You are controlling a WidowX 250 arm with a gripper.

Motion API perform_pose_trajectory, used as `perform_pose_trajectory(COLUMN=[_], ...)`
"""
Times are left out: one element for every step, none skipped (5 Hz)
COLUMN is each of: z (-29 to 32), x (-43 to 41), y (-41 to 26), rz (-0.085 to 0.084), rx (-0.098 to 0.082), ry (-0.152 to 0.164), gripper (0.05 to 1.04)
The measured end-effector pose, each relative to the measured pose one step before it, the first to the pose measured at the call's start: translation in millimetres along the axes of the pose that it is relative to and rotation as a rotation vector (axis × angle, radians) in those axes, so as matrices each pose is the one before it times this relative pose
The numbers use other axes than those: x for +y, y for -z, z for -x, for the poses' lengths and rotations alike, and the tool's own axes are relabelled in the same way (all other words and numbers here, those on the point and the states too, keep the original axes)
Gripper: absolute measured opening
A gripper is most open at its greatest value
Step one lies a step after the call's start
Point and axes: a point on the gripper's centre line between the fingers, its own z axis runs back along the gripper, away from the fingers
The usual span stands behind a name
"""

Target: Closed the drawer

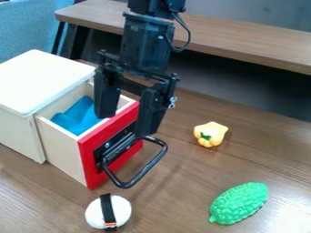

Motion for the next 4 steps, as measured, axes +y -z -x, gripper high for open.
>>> perform_pose_trajectory(z=[-3.19, -17.78, -17.79, -10.37], x=[0.08, -0.29, 1.63, 1.91], y=[5.71, 14.23, 1.68, 2.74], rz=[0.0004, 0.0021, -0.0109, -0.0128], rx=[0.0245, 0.0629, 0.0492, -0.0582], ry=[-0.0017, 0.0043, -0.0196, 0.0221], gripper=[1.001, 1.001, 1.001, 1.001])
